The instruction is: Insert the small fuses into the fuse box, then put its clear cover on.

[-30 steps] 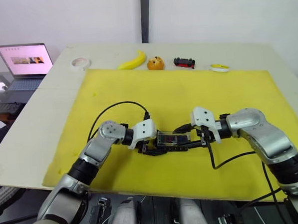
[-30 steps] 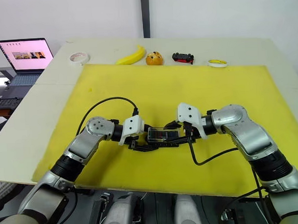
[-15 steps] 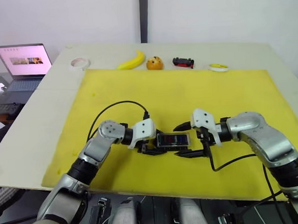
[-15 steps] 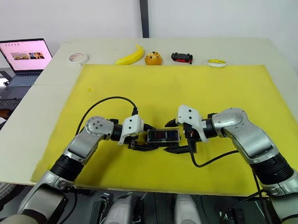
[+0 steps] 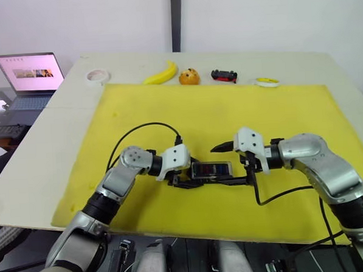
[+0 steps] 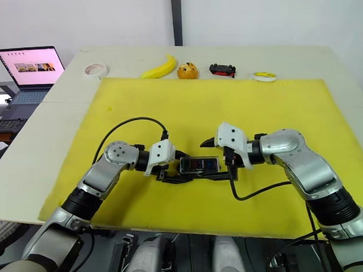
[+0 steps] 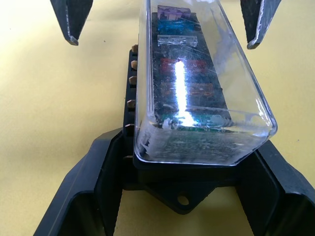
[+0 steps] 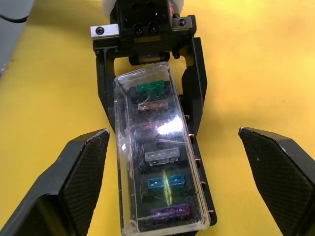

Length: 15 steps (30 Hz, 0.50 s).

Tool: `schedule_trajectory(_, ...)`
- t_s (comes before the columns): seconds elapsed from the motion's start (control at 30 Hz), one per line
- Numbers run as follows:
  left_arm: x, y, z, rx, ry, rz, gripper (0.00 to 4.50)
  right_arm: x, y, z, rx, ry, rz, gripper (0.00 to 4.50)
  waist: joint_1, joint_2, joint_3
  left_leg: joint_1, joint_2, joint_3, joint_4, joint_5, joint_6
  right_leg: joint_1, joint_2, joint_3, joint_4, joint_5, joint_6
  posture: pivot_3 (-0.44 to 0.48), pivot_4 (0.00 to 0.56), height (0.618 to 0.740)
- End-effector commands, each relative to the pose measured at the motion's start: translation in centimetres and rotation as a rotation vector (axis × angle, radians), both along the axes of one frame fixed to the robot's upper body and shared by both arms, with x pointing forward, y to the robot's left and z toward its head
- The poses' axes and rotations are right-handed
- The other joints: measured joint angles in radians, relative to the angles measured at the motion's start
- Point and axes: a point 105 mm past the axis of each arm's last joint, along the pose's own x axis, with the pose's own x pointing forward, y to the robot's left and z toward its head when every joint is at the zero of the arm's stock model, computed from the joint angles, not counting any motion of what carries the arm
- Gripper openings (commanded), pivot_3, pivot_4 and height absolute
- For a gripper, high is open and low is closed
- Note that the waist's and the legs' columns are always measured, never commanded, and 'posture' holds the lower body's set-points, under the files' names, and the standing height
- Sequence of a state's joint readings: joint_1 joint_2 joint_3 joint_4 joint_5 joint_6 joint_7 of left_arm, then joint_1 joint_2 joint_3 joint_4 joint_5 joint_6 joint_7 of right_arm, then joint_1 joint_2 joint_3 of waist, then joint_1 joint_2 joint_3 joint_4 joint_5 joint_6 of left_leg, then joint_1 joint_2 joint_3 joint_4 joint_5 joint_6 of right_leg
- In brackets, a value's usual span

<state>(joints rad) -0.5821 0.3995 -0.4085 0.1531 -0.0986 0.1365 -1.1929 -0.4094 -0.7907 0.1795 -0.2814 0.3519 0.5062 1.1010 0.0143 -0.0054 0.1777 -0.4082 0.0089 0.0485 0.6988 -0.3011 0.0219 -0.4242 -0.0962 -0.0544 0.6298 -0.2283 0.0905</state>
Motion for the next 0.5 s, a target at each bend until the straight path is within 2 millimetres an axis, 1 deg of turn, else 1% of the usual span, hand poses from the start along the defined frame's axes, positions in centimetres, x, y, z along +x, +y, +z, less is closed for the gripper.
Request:
schedule_trajectory(0.03, -0.6, -0.7, 1.1, -0.034, -0.036, -0.054, 2.61, -0.1, 0.3, 1.7, 0.025, -0.080, 0.009, 4.48, 0.000, 0.000, 0.000, 0.000, 0.000, 0.000, 0.000, 0.000, 0.000, 0.000, 0.000, 0.000, 0.000, 0.000, 0.000, 0.000, 0.150, 0.740)
schedule_trajectory(0.33, -0.5, -0.7, 1.2, -0.034, -0.036, -0.056, 2.61, 0.1, 0.0, 1.9, 0.014, -0.098, -0.002, 4.48, 0.000, 0.000, 0.000, 0.000, 0.000, 0.000, 0.000, 0.000, 0.000, 0.000, 0.000, 0.000, 0.000, 0.000, 0.000, 0.000, 0.150, 0.740)
schedule_trajectory(0.43, -0.5, -0.7, 1.2, -0.034, -0.037, -0.057, 2.61, -0.1, 0.1, 2.5, 0.033, -0.097, 0.004, 4.48, 0.000, 0.000, 0.000, 0.000, 0.000, 0.000, 0.000, 0.000, 0.000, 0.000, 0.000, 0.000, 0.000, 0.000, 0.000, 0.000, 0.150, 0.740)
schedule_trajectory(0.5, -0.5, -0.7, 1.3, -0.034, -0.037, -0.056, 2.61, -0.7, 0.4, 3.3, 0.078, -0.076, 0.022, 4.48, 0.000, 0.000, 0.000, 0.000, 0.000, 0.000, 0.000, 0.000, 0.000, 0.000, 0.000, 0.000, 0.000, 0.000, 0.000, 0.000, 0.150, 0.740)
